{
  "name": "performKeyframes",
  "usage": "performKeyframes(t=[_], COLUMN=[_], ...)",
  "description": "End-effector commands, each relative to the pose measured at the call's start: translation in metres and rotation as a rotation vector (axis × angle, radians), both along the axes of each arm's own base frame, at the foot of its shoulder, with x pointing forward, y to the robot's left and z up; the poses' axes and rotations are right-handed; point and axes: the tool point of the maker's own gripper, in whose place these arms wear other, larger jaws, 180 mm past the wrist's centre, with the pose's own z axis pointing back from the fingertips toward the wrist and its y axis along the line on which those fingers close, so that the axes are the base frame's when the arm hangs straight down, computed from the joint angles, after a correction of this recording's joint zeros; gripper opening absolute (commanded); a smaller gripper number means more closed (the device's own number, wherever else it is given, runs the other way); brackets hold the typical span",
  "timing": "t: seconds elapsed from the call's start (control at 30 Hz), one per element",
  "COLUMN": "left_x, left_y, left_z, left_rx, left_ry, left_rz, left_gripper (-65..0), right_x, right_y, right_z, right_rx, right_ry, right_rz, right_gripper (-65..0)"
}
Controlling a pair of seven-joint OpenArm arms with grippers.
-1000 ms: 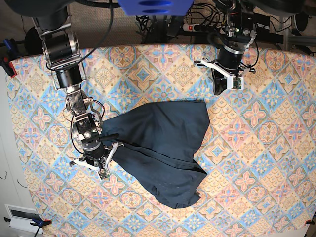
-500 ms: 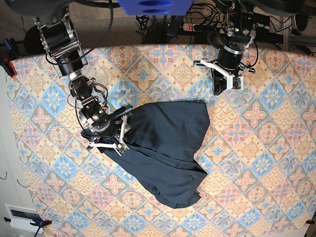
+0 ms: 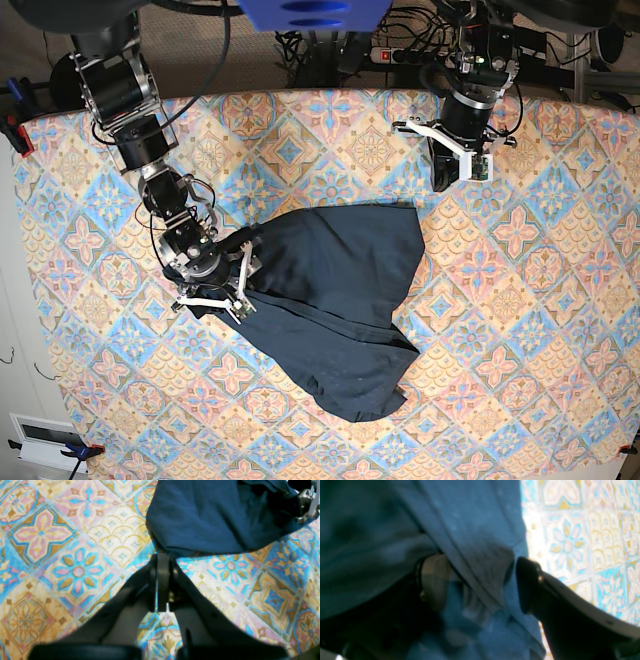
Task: Layout the t-shirt on the table in an organized manner, then fold the t-shirt properly
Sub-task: 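Drag the shirt with the right gripper away from the left gripper, then pull the shirt with the right gripper to the cloth's edge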
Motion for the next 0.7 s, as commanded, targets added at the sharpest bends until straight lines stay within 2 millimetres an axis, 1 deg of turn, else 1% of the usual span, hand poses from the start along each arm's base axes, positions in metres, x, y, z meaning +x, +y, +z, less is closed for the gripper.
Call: performKeyframes(t=[0.0,0.07,0.13,0.2,0.27,0.3,0.33,0.37,0.4,0.43,0.47,0.53,0.57,0.6,0.67], left_x=[0.004,0.003,0.003,0.003,0.003,0.003,0.003,0.003,0.003,0.002,0.002,0.002,0.002,0.002,0.002], left_y=[-0.001,0.0,0.0,0.0,0.0,0.0,0.0,0.0,0.0,0.0,0.0,0.0,0.0,-0.001,-0.001], left_z=[0.01,0.009,0.009,0.009,0.009,0.009,0.009,0.009,0.009,0.009,0.009,0.008,0.008,0.008,0.008], left_rx=[-0.004,-0.004,-0.004,-0.004,-0.004,-0.004,-0.004,-0.004,-0.004,-0.004,-0.004,-0.004,-0.004,-0.005,-0.005], left_ry=[-0.04,-0.039,-0.039,-0.039,-0.039,-0.039,-0.037,-0.037,-0.037,-0.036,-0.036,-0.034,-0.034,-0.034,-0.034], left_rz=[0.0,0.0,0.0,0.0,0.0,0.0,0.0,0.0,0.0,0.0,0.0,0.0,0.0,0.001,0.001], left_gripper=[-65.0,-65.0,-65.0,-65.0,-65.0,-65.0,-65.0,-65.0,-65.0,-65.0,-65.0,-65.0,-65.0,-65.0,-65.0], right_x=[0.014,0.018,0.021,0.025,0.029,0.031,0.032,0.035,0.04,0.046,0.054,0.065,0.067,0.067,0.067], right_y=[-0.007,-0.01,-0.016,-0.021,-0.021,-0.018,-0.015,-0.013,-0.011,-0.008,-0.008,-0.013,-0.019,-0.023,-0.027], right_z=[0.014,0.013,0.008,0.008,0.011,0.015,0.02,0.026,0.038,0.057,0.083,0.134,0.15,0.157,0.163], right_rx=[-0.011,-0.006,-0.01,-0.009,0.007,0.015,0.021,0.026,0.041,0.066,0.097,0.154,0.169,0.168,0.159], right_ry=[-0.04,-0.049,-0.041,-0.045,-0.067,-0.081,-0.095,-0.111,-0.145,-0.193,-0.257,-0.38,-0.413,-0.418,-0.419], right_rz=[-0.009,-0.01,-0.022,-0.029,-0.027,-0.019,-0.014,-0.009,-0.006,-0.009,-0.019,-0.05,-0.068,-0.082,-0.097], right_gripper=[-24.6,-25.0,-29.9,-39.3,-52.6,-60.8,-65.0,-65.0,-64.6,-63.2,-64.1,-64.3,-64.3,-64.3,-64.3])
